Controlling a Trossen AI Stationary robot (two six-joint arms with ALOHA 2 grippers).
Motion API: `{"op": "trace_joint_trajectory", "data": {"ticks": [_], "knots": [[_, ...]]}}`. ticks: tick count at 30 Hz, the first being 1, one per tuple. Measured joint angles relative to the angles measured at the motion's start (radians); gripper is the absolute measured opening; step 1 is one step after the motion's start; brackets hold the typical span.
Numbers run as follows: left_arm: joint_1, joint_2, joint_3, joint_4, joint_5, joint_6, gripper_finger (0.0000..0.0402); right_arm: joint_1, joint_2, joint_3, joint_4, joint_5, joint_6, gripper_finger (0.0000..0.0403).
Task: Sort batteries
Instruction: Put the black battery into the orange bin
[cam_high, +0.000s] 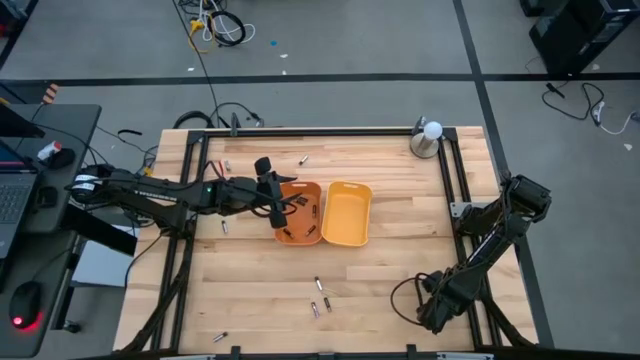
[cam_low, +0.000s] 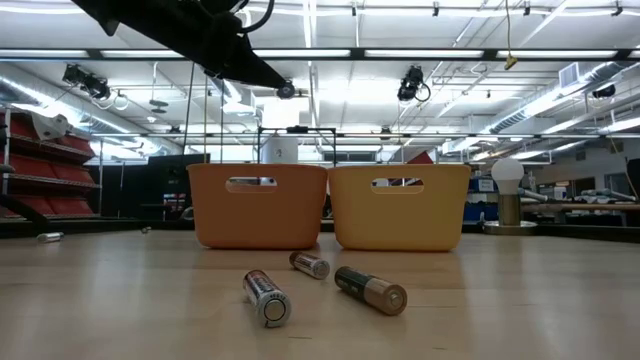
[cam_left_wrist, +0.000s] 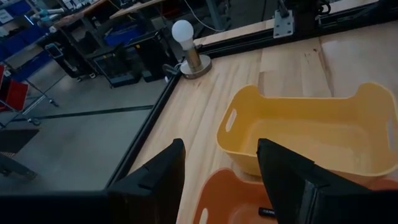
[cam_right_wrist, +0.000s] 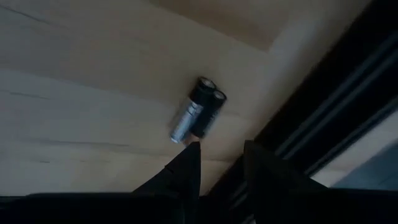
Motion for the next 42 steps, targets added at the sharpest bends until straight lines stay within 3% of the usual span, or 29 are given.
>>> {"op": "trace_joint_trajectory", "data": {"ticks": [9, 16, 21, 28, 42], "knots": [[0.000, 0.000, 0.000, 0.001, 0.000, 0.000, 0.0198, -0.003, 0.018, 0.000, -0.003, -0.029, 0.034, 0.0108], [0.000, 0.000, 0.000, 0.001, -0.002, -0.001, 0.0198, -0.020, 0.097, 0.010, -0.002, -0.123, -0.001, 0.0102], [0.000, 0.000, 0.000, 0.004, -0.002, -0.005, 0.0198, -0.032, 0.093, 0.009, -0.002, -0.103, 0.017, 0.0100], [0.000, 0.000, 0.000, 0.003, -0.002, -0.012, 0.0198, -0.055, 0.105, 0.011, 0.155, -0.022, 0.078, 0.0098], [0.000, 0.000, 0.000, 0.005, -0.002, -0.004, 0.0198, -0.059, 0.101, 0.009, 0.067, -0.001, 0.023, 0.0098]]}}
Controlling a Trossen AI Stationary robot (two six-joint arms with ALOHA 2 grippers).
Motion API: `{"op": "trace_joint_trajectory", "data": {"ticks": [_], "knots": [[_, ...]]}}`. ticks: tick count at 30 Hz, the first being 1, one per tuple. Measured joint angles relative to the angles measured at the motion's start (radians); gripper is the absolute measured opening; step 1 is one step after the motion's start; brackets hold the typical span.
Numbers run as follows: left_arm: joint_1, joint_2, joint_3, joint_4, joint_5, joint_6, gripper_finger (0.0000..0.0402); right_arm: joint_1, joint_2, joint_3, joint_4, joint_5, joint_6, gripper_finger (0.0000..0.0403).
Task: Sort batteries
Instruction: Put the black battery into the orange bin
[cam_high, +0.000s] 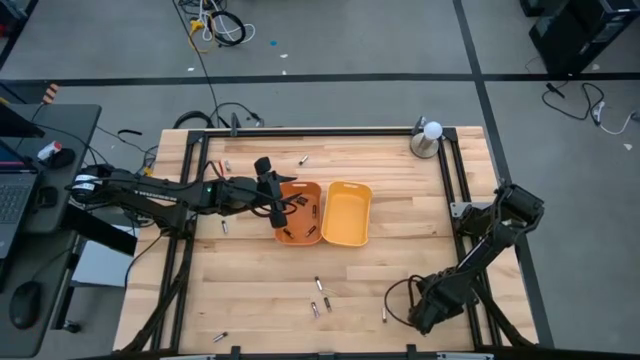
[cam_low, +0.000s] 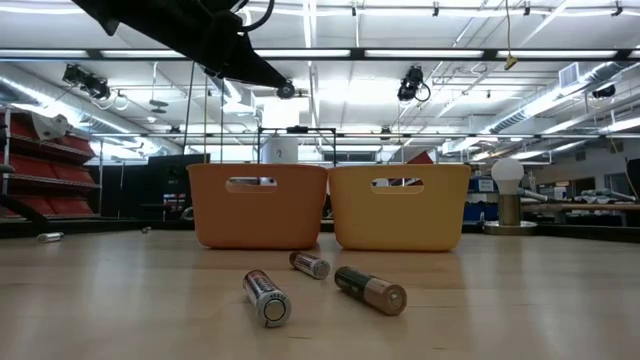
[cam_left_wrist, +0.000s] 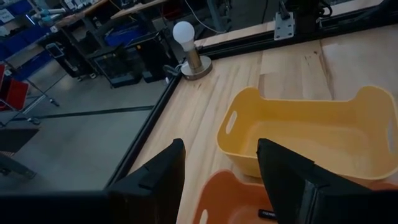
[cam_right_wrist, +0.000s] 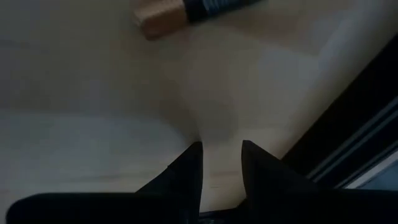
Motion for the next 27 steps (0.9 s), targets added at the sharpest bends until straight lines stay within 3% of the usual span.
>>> {"op": "trace_joint_trajectory", "data": {"ticks": [7, 15, 20, 27], "knots": [[0.000, 0.000, 0.000, 0.016, 0.000, 0.012, 0.0198, -0.085, -0.004, 0.002, -0.098, 0.079, -0.213, 0.0098], [0.001, 0.000, 0.000, 0.022, 0.000, 0.036, 0.0198, -0.302, -0.004, 0.008, -0.340, 0.147, -0.809, 0.0108], [0.001, 0.000, 0.000, 0.022, -0.008, 0.040, 0.0198, -0.443, -0.004, 0.077, -0.533, 0.268, -1.115, 0.0112], [0.001, 0.000, 0.000, -0.001, -0.013, 0.039, 0.0198, -0.499, -0.003, 0.140, -0.361, 0.440, -1.467, 0.0116]]}}
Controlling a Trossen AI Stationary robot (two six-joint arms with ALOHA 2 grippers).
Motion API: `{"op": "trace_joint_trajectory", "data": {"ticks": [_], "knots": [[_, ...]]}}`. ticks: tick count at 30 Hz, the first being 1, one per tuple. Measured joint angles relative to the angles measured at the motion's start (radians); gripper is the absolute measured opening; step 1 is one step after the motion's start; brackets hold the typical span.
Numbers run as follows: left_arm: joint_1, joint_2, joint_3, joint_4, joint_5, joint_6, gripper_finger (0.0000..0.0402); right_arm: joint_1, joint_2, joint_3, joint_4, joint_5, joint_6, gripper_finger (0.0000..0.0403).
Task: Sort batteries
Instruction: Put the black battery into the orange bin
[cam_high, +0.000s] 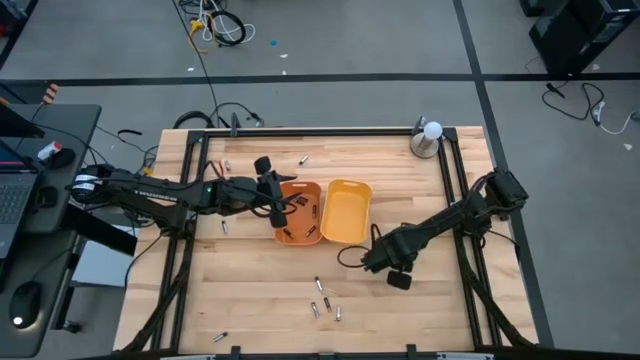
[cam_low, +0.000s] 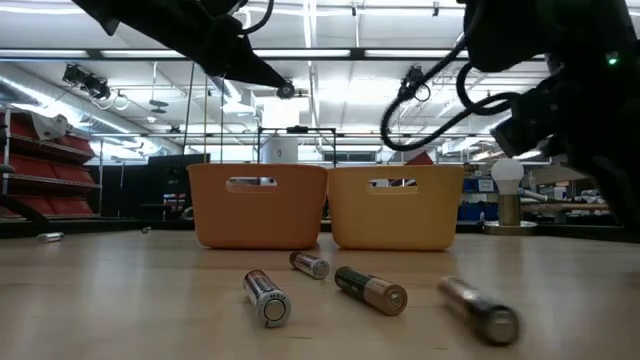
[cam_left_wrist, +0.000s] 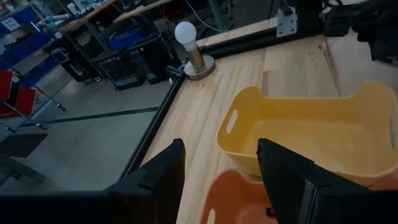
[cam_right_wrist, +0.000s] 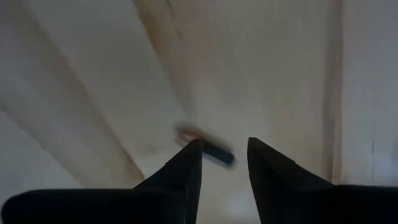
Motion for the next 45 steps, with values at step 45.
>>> {"op": "trace_joint_trajectory", "data": {"ticks": [45], "knots": [[-0.010, 0.000, 0.000, -0.319, -0.049, -0.290, 0.0198, 0.001, -0.229, 0.029, 0.468, 0.259, -0.395, 0.0010]]}}
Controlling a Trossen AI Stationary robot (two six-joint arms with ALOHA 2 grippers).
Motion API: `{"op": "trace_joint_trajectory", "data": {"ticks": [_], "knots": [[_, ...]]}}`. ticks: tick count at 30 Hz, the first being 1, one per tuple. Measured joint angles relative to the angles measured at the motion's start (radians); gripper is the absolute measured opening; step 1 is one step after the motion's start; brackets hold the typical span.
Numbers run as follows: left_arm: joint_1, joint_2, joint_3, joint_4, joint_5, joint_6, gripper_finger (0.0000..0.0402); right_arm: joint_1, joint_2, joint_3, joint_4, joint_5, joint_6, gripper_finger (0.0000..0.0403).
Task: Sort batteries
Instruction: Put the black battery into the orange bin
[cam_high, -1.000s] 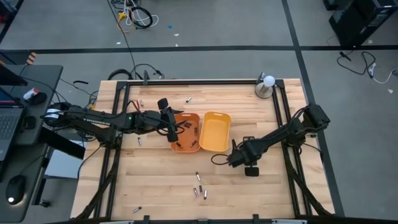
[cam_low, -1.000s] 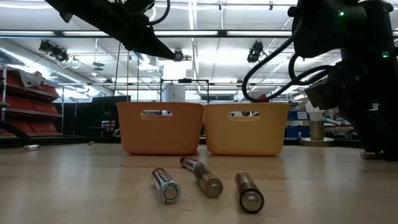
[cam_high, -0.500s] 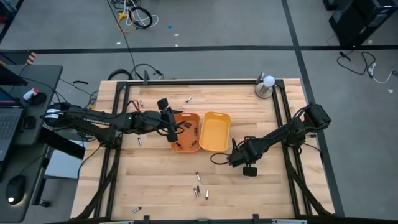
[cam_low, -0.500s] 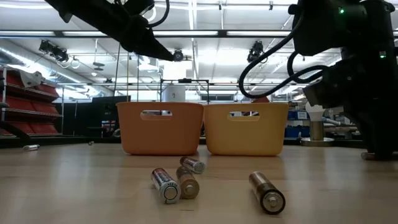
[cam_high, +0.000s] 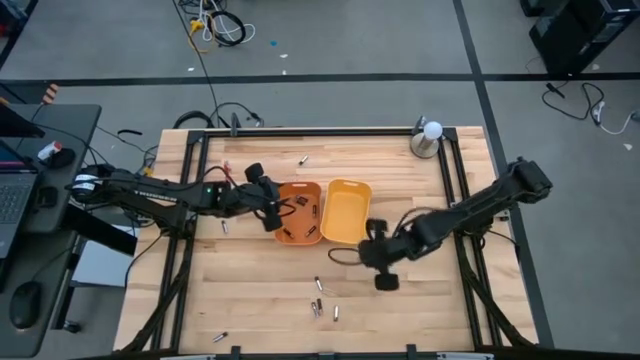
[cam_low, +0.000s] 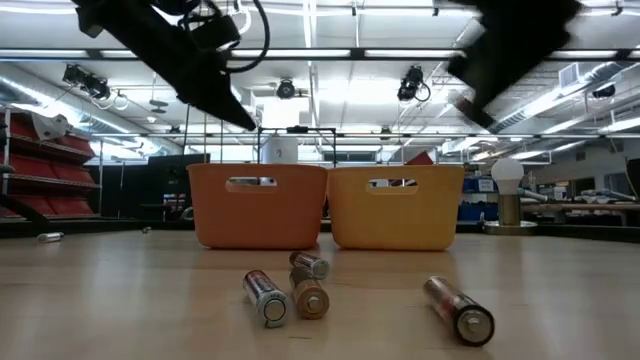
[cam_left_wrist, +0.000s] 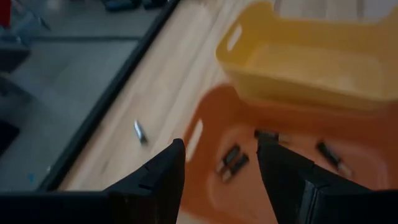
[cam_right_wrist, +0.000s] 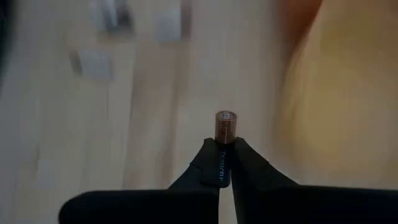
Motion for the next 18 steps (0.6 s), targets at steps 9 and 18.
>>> {"op": "trace_joint_trajectory", "data": {"ticks": [9, 18], "knots": [[-0.035, -0.003, 0.000, -0.229, -0.054, -0.189, 0.0198, -0.251, 0.044, 0.006, 0.474, -0.048, -0.391, 0.0009], [-0.124, -0.003, 0.000, -0.288, -0.076, -0.330, 0.0198, -0.422, 0.247, 0.005, 0.819, -0.210, -0.455, 0.0012]]}}
